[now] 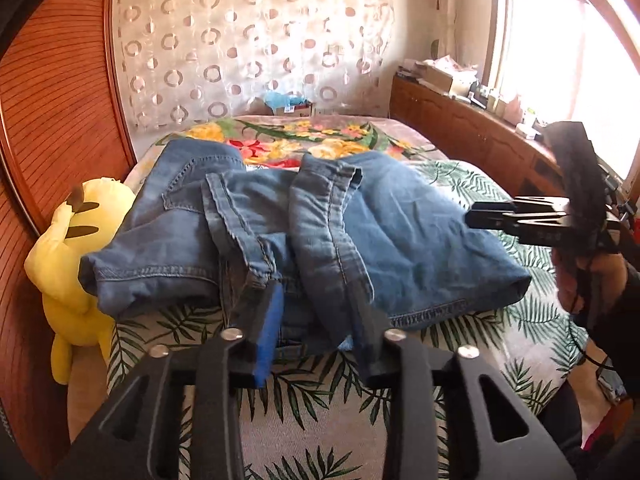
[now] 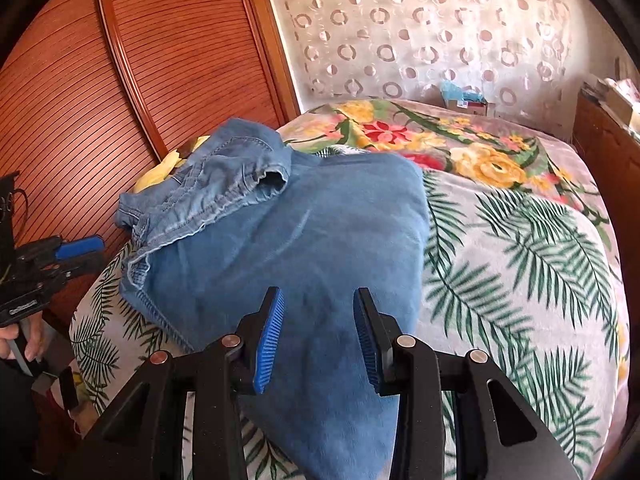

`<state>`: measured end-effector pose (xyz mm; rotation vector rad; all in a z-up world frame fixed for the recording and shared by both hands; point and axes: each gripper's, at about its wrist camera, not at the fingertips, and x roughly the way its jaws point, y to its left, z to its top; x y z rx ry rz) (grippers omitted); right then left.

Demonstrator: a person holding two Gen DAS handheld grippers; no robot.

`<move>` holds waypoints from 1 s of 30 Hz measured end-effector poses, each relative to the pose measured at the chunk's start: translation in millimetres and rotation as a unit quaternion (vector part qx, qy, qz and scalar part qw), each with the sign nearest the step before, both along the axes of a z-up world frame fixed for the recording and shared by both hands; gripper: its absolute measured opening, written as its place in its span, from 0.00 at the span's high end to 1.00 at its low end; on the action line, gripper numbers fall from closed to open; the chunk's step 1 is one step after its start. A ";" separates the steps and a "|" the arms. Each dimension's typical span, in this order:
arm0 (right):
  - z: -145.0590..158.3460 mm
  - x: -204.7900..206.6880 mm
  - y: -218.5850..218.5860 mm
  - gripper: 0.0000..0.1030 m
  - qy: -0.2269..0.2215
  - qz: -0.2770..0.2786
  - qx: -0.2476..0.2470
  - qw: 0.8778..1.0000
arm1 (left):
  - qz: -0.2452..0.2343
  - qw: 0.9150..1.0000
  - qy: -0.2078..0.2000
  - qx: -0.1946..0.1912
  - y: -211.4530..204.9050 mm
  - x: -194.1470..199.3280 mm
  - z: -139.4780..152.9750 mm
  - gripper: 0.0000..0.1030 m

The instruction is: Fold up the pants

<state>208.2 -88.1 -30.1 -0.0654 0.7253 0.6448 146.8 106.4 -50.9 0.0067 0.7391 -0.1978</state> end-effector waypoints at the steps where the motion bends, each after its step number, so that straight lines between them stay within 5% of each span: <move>1: 1.0 4.3 3.8 0.63 0.000 0.004 0.000 1.000 | -0.004 1.000 0.002 -0.002 1.1 3.2 0.0 0.57; 27: -15.1 136.5 104.0 0.64 0.052 0.066 -0.008 0.996 | -0.023 0.998 0.050 -0.032 4.8 49.4 -44.3 0.56; 30: -8.4 140.7 113.7 0.92 0.050 0.092 -0.001 0.994 | -0.020 0.998 0.046 -0.038 11.5 47.2 -44.7 0.56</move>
